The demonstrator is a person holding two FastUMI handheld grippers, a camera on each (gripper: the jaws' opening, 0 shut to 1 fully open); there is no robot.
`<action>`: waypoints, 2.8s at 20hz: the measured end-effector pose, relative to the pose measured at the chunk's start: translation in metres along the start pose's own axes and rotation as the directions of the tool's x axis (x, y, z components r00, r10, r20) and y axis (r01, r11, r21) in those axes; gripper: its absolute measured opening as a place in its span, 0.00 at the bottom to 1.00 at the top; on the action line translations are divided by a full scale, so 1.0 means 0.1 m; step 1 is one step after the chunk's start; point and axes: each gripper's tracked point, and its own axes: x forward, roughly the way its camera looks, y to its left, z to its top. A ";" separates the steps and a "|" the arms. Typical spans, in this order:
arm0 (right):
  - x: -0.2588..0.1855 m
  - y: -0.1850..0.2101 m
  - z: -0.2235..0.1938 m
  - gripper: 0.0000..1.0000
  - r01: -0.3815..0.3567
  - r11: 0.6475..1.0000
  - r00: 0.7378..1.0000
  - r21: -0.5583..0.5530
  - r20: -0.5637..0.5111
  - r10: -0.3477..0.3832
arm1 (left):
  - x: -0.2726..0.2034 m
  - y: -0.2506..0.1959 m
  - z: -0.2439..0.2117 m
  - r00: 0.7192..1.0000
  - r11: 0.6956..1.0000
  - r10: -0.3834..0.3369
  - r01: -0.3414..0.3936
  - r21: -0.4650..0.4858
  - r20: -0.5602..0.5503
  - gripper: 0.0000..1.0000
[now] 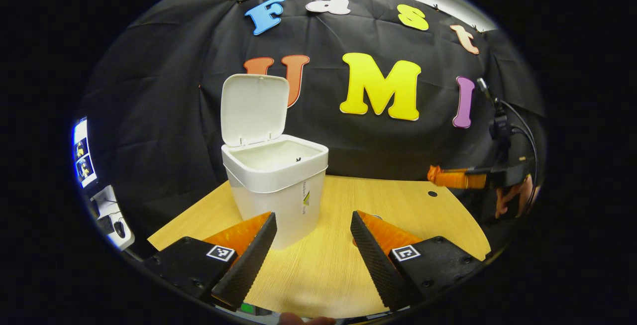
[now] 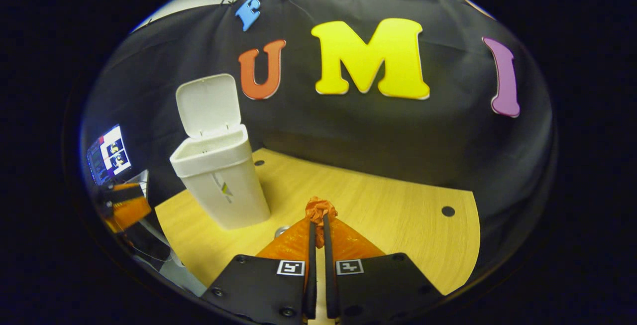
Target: Press the lid of the desktop garbage bin to open it, pick up the crumpled paper on the desktop and throw it into the bin, then pick up the pop can on the desktop and drop it into the bin, and finally close the garbage bin lid.
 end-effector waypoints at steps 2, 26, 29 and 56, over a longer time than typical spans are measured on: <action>0.11 0.27 0.36 0.08 -0.052 0.998 0.997 -0.019 0.051 0.053 | -0.01 0.13 -0.02 1.000 1.000 0.015 -0.015 -0.010 0.001 0.98; 1.91 2.52 0.71 0.20 -0.262 0.950 0.965 -0.169 -0.058 0.256 | -0.62 1.56 -0.03 0.941 0.937 0.337 -0.332 -0.112 0.025 0.98; 1.91 2.50 0.67 0.34 -0.247 0.956 0.969 -0.159 -0.061 0.241 | -0.60 1.50 0.02 0.949 0.948 0.313 -0.308 -0.081 0.045 0.98; -0.85 -0.03 0.40 0.90 0.234 0.970 0.952 0.058 0.190 -0.241 | 0.29 -0.67 -0.15 0.928 0.924 -0.370 0.361 0.127 0.056 0.98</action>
